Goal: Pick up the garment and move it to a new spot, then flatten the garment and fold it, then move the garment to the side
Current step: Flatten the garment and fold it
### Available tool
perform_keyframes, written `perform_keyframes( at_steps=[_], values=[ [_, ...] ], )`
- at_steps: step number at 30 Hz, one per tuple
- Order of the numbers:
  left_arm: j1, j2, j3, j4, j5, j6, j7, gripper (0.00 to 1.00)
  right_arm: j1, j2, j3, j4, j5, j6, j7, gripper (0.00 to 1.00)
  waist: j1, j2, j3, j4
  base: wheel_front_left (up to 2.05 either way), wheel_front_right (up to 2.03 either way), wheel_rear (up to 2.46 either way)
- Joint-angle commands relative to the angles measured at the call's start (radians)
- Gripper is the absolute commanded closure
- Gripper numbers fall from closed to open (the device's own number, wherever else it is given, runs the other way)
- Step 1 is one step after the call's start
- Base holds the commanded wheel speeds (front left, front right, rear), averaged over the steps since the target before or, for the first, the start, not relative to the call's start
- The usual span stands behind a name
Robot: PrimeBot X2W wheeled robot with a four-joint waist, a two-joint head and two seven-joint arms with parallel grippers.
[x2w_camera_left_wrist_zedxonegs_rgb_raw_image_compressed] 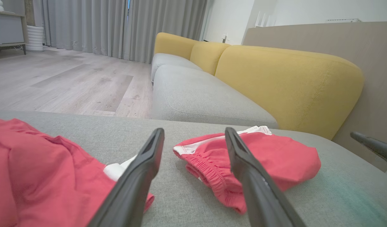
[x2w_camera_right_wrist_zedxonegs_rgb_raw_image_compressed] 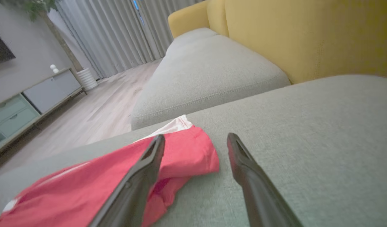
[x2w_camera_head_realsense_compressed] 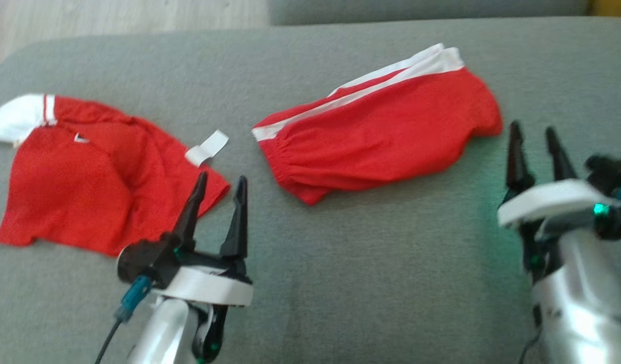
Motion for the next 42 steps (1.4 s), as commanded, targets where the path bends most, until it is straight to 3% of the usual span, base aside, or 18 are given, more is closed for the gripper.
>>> perform_keyframes(
  at_steps=[1, 5, 10, 17, 21, 22, 23, 34, 42],
  values=[
    [-0.052, 0.0, 0.011, -0.031, -0.014, -0.004, -0.008, 0.0, -0.076, 0.002, -0.018, 0.009, 0.039, 0.003, 0.023, 0.0, -0.0002, 0.0, 0.039, 0.039, 0.0, 0.0, 0.0],
    [-0.08, 0.0, -0.021, -0.031, -0.03, 0.001, -0.008, 0.0, -0.182, 0.002, -0.128, 0.131, 0.088, 0.003, 0.079, 0.0, -0.0002, 0.0, 0.072, 0.082, 0.0, 0.0, 0.0],
    [-0.105, 0.0, -0.054, -0.036, -0.051, 0.012, -0.008, 0.0, -0.293, -0.019, -0.216, 0.302, 0.06, 0.003, 0.138, 0.0, -0.0002, 0.0, 0.106, 0.13, 0.0, 0.0, 0.0],
    [-0.125, 0.0, -0.072, -0.037, -0.064, 0.024, -0.008, 0.0, -0.388, -0.044, -0.216, 0.497, -0.012, 0.003, 0.186, 0.0, -0.0002, 0.0, 0.133, 0.165, 0.0, 0.0, 0.0],
    [-0.13, 0.0, -0.074, -0.037, -0.066, 0.026, -0.008, 0.0, -0.41, -0.045, -0.207, 0.545, -0.031, 0.003, 0.185, 0.0, -0.0002, 0.0, 0.139, 0.168, 0.0, 0.0, 0.0],
    [-0.132, 0.0, -0.074, -0.038, -0.067, 0.027, -0.008, 0.0, -0.417, -0.046, -0.206, 0.559, -0.035, 0.003, 0.181, 0.21, -0.0002, 0.0, 0.141, 0.168, 0.0, 0.0, 0.0],
    [-0.133, 0.0, -0.074, -0.038, -0.067, 0.028, -0.008, 0.0, -0.423, -0.046, -0.204, 0.57, -0.037, 0.003, 0.176, 1.0, -0.0002, 0.0, 0.143, 0.167, 0.0, 0.0, 0.0],
    [-0.113, 0.0, -0.046, -0.031, -0.065, 0.03, -0.008, 0.0, -0.433, -0.051, -0.149, 0.583, -0.02, 0.003, -0.013, 1.0, -0.0002, 0.0, 0.106, 0.108, 0.0, 0.0, 0.0],
    [-0.091, 0.0, -0.03, -0.042, -0.056, 0.022, -0.008, 0.0, -0.359, -0.143, -0.156, 0.555, 0.033, 0.003, -0.06, 1.0, -0.0002, 0.0, 0.052, 0.045, 0.0, 0.0, 0.0]
  ],
)
